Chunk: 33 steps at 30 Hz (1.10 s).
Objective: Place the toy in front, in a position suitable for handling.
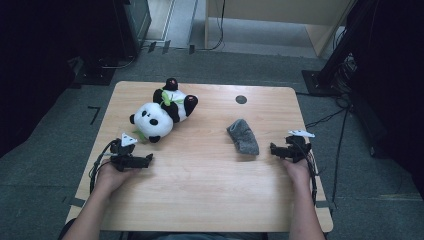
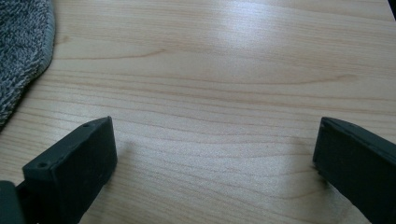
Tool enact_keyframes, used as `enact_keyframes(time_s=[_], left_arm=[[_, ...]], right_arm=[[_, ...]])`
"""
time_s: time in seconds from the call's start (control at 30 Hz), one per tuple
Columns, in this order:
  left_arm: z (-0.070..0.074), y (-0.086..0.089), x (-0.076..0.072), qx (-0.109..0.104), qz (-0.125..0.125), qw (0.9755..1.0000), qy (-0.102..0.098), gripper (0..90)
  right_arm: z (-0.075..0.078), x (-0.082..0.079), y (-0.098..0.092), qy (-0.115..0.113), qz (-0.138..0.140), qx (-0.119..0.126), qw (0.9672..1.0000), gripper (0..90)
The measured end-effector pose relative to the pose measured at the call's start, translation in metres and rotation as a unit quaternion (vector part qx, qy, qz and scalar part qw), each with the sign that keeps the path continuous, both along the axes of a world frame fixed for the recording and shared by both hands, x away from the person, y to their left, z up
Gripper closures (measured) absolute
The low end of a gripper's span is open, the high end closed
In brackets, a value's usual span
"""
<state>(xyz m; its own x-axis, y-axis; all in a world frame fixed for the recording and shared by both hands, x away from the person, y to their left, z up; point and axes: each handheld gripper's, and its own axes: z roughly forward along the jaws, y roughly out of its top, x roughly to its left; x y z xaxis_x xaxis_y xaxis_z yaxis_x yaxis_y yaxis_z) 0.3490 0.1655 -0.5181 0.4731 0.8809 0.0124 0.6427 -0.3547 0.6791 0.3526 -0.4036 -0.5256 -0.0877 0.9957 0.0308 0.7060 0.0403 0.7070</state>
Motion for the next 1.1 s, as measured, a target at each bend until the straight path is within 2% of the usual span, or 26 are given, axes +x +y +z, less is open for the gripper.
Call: enact_keyframes(time_s=[0.03,0.27,0.4,0.43,0.47,0.57,0.63,0.67,0.83,0.87,0.9,0.93,0.97,1.1], left_arm=[[0.000,0.001,0.000,0.000,0.011,0.9999,-0.001,0.0],[0.000,0.003,0.000,0.002,0.015,0.9999,-0.001,0.0],[0.003,0.004,0.001,0.005,0.027,0.9996,0.004,1.6],[0.004,0.005,0.001,0.003,0.026,0.9997,0.001,5.7],[0.005,0.006,0.000,0.001,0.023,0.9997,-0.001,15.7],[0.005,0.007,0.000,0.000,0.006,1.0000,-0.003,16.3],[0.006,0.007,-0.001,-0.003,-0.001,1.0000,-0.005,21.5],[0.007,0.007,-0.001,0.000,-0.001,1.0000,-0.006,24.7],[0.013,0.008,-0.003,0.020,-0.001,0.9998,-0.005,25.5],[0.016,0.008,-0.005,0.018,-0.005,0.9997,-0.014,29.2],[0.019,0.009,-0.006,0.007,-0.010,0.9997,-0.019,33.9],[0.022,0.009,-0.007,-0.007,-0.012,0.9997,-0.021,34.7],[0.024,0.010,-0.008,-0.026,-0.017,0.9994,-0.016,34.6],[0.035,0.011,-0.008,-0.065,-0.039,0.9971,-0.006,35.4]], right_arm=[[0.000,0.000,0.000,0.000,0.000,0.000,1.0000,0.0],[0.000,-0.001,0.000,0.000,-0.005,0.000,1.0000,0.0],[0.000,-0.001,0.000,0.000,-0.005,0.000,1.0000,0.0],[0.000,-0.001,0.000,0.000,-0.005,0.000,1.0000,0.0],[0.000,-0.001,0.000,0.000,-0.005,0.000,1.0000,0.0],[0.000,-0.001,0.000,0.000,-0.005,0.000,1.0000,0.0],[0.000,-0.001,0.000,0.000,-0.005,0.000,1.0000,0.0],[0.000,-0.001,0.000,0.000,-0.005,0.000,1.0000,0.0],[0.000,-0.001,0.001,0.000,-0.005,0.000,1.0000,0.0],[0.000,-0.001,0.001,0.000,-0.005,0.000,1.0000,0.0],[0.000,-0.001,0.001,0.000,-0.005,0.000,1.0000,0.0],[0.000,-0.001,0.001,0.000,-0.005,0.000,1.0000,0.0],[0.000,-0.001,0.001,0.000,-0.005,0.000,1.0000,0.0],[0.000,-0.001,0.001,0.000,-0.005,0.000,1.0000,0.0]])
